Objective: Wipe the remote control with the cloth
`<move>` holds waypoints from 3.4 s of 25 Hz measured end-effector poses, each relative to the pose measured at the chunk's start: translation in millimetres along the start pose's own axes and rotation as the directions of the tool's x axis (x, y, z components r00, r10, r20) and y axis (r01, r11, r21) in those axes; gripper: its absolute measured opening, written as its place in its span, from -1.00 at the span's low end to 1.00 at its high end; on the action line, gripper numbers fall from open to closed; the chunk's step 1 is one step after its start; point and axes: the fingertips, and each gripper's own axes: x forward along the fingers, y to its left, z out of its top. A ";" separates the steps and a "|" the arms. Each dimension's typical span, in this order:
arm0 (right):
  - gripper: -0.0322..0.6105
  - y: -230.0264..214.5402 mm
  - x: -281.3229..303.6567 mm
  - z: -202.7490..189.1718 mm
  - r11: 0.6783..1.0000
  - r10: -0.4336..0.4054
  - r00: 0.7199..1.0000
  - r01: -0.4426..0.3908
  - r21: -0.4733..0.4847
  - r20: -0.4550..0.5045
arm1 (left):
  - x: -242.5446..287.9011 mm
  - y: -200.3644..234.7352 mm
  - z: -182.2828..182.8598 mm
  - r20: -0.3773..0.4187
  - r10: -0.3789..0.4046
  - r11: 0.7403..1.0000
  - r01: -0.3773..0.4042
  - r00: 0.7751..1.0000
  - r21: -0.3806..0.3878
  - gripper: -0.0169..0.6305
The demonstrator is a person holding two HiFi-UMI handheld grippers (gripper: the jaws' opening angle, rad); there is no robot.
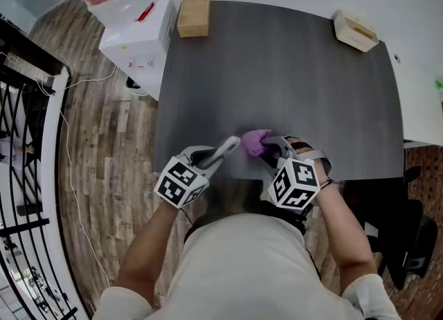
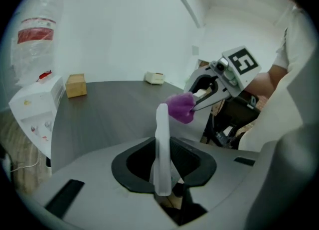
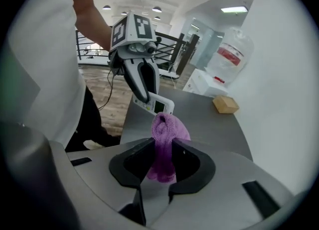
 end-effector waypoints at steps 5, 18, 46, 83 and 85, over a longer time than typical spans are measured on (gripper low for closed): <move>-0.58 -4.5 27.6 -11.6 0.968 -0.089 0.996 0.090 0.236 -0.015 | 44.7 17.4 -48.8 -0.179 0.197 0.971 -0.166 0.964 0.174 -0.66; -0.58 26.2 88.1 8.6 0.989 -0.013 0.998 0.023 0.149 -0.069 | 63.2 14.0 -58.4 -0.040 0.255 0.920 -0.230 0.966 0.317 -0.66; -0.58 -16.7 88.2 -31.1 0.907 -0.052 0.984 0.119 0.404 -0.172 | 44.5 10.4 -46.7 -0.033 0.399 0.715 -0.289 0.916 0.637 -0.63; -0.58 67.8 69.6 -39.4 0.543 0.179 0.979 -0.177 0.821 0.093 | 71.5 -7.4 -86.6 -0.229 0.341 0.665 -0.061 0.912 0.745 -0.41; -0.58 67.2 71.9 -52.6 0.536 0.175 0.983 -0.141 0.832 0.054 | 71.5 -14.0 -87.7 -0.250 0.313 0.649 -0.013 0.916 0.761 -0.32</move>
